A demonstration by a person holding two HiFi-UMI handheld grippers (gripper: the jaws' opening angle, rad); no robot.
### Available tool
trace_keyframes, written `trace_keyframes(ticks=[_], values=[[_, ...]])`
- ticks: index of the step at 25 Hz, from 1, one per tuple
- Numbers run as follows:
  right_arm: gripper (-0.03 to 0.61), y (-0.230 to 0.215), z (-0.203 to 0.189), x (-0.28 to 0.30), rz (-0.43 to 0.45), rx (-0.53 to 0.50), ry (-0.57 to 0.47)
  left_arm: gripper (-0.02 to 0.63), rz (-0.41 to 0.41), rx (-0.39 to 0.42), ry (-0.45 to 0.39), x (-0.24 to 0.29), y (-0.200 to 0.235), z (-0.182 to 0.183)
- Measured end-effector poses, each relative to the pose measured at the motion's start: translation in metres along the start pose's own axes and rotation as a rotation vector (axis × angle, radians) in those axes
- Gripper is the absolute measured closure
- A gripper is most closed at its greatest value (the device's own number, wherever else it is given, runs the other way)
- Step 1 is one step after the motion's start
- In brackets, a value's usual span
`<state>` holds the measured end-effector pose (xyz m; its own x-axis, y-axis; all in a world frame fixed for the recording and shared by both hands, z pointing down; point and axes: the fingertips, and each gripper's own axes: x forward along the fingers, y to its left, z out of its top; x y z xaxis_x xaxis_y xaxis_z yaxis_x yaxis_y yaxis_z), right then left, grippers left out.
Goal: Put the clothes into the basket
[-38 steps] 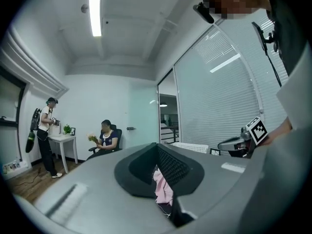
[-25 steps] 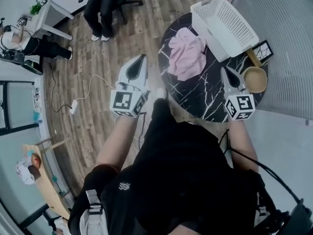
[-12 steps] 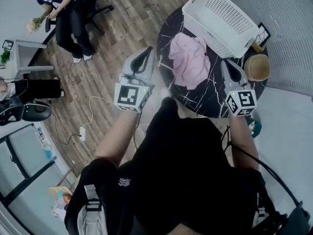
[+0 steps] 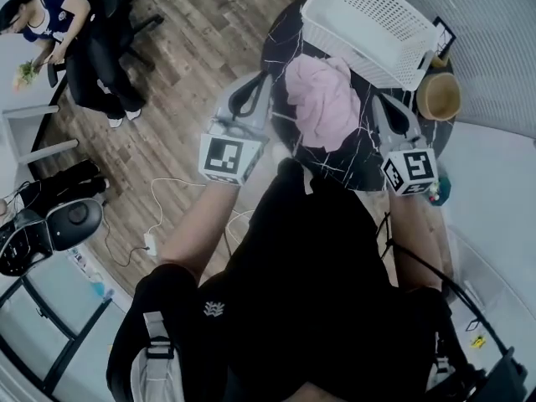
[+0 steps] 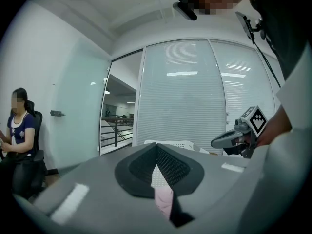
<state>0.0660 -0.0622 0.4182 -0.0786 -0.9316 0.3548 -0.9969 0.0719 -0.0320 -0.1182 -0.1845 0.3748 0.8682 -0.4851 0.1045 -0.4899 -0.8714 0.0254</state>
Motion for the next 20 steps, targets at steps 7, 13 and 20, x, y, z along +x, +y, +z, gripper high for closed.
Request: trace_keyframes(ticks=[7, 13, 20], values=[[0.576, 0.003, -0.030, 0.021, 0.038, 0.009, 0.022, 0.607, -0.022, -0.027, 0.023, 0.017, -0.006, -0.034], [0.557, 0.012, -0.056, 0.044, 0.097, 0.026, 0.030, 0.607, -0.011, -0.030, 0.033, 0.026, -0.011, -0.050], [0.489, 0.016, -0.092, 0.081, 0.180, 0.024, 0.055, 0.607, 0.020, -0.048, 0.079, 0.046, -0.007, -0.085]])
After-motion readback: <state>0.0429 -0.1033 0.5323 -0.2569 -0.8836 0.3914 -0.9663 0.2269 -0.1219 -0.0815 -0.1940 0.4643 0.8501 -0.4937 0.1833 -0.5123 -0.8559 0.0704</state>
